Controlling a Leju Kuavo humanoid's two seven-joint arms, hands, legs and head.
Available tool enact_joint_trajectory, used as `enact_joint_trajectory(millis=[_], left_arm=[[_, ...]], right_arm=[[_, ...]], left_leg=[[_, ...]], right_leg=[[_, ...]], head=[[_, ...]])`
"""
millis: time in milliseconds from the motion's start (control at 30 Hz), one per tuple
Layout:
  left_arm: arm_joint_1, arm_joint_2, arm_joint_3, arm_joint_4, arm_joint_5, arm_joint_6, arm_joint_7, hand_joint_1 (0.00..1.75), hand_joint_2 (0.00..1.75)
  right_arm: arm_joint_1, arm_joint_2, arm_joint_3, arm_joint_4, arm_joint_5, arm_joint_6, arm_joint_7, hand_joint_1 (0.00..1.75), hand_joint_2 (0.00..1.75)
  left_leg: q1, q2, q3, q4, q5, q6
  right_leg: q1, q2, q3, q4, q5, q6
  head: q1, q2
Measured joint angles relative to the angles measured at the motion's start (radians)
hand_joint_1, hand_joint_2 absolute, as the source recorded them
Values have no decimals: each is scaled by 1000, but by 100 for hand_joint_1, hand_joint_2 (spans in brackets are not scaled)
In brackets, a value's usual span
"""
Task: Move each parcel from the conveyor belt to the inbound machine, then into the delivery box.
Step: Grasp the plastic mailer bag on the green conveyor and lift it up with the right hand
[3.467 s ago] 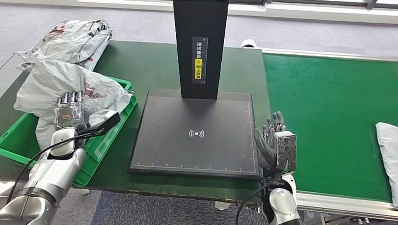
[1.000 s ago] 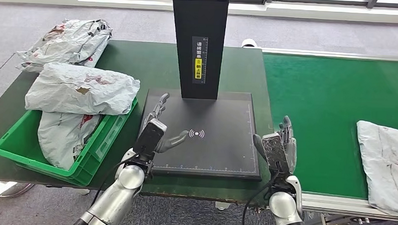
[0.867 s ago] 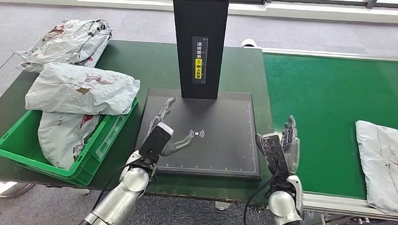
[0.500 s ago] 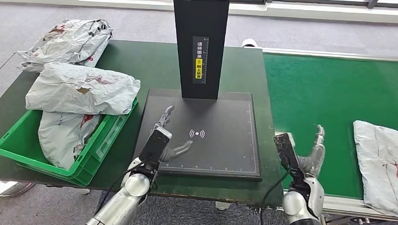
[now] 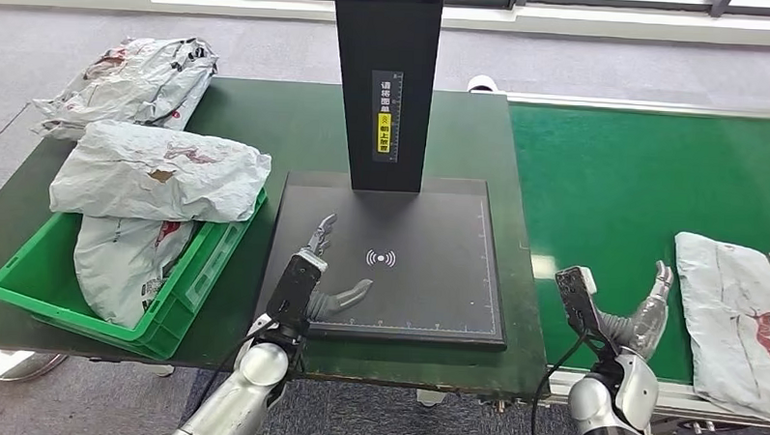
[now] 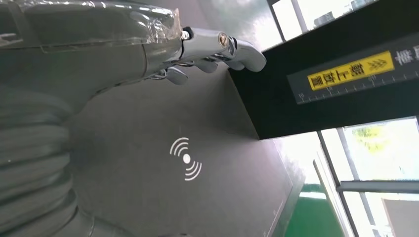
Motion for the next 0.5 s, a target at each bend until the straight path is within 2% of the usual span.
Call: enact_joint_trajectory(millis=[233,500], left_arm=[[12,-2,7,-3,19,-19,11,0,175],[20,-5,24,-14,21,-19,24,0,175]], right_arm=[[14,-49,-88,63,116,-37,68,0,175],[42,-57,-155,76,201,-18,105,0,175]], left_leg=[[0,0,0,0,-1,2],[0,0,0,0,-1,2]], right_leg=[[-2,0,0,0,0,1],[-2,0,0,0,-1,1]], head=[[0,0],[0,0]])
